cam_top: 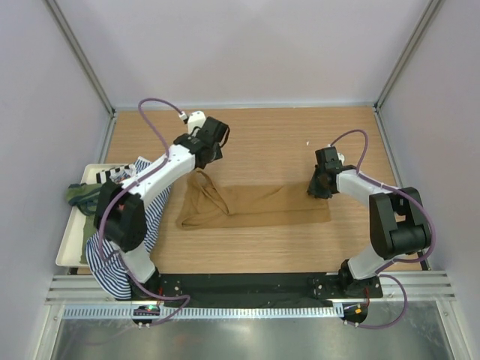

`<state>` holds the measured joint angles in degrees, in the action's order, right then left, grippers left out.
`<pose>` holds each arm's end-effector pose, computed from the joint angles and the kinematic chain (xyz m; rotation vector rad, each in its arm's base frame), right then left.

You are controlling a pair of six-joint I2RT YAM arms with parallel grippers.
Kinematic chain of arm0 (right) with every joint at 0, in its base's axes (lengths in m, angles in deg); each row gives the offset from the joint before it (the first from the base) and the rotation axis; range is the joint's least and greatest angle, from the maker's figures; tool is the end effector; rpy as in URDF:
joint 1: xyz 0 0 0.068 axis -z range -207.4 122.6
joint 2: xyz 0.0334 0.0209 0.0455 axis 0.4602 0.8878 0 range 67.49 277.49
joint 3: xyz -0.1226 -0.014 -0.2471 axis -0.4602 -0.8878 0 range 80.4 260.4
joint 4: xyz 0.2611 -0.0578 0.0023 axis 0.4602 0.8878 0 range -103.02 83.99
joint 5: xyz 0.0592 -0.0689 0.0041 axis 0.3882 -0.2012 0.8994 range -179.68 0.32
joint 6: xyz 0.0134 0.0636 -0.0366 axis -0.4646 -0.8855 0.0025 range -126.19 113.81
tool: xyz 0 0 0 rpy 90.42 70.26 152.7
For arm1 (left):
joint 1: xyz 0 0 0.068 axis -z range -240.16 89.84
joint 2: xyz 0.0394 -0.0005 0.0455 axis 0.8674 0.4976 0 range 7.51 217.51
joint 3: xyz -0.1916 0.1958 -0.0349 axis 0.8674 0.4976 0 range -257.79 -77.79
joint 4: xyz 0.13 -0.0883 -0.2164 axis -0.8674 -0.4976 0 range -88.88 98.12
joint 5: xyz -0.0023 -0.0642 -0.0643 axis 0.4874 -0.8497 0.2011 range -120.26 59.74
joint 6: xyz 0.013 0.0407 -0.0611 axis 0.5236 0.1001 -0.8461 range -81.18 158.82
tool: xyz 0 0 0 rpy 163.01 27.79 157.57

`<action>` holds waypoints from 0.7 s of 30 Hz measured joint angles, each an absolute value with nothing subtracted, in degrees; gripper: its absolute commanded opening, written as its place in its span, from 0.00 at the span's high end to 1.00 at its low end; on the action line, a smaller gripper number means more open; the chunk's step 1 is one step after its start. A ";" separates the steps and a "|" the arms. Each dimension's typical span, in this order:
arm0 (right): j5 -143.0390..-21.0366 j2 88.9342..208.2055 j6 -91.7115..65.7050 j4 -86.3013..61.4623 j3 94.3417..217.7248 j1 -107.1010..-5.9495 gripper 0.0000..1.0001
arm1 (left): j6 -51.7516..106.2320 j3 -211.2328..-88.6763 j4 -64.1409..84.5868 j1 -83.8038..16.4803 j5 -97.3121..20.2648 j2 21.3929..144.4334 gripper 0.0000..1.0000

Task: Fold and stack the tank tops

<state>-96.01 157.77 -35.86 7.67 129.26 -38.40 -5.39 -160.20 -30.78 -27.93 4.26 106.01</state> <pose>0.3088 0.0530 0.1393 0.4652 2.6053 0.0910 0.3487 -0.1778 0.2632 -0.4647 2.2669 0.1128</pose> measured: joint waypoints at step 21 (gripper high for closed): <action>-96.12 157.59 -35.93 7.17 128.89 -38.49 0.69 | -3.44 -156.55 -40.96 -28.22 8.76 113.68 1.00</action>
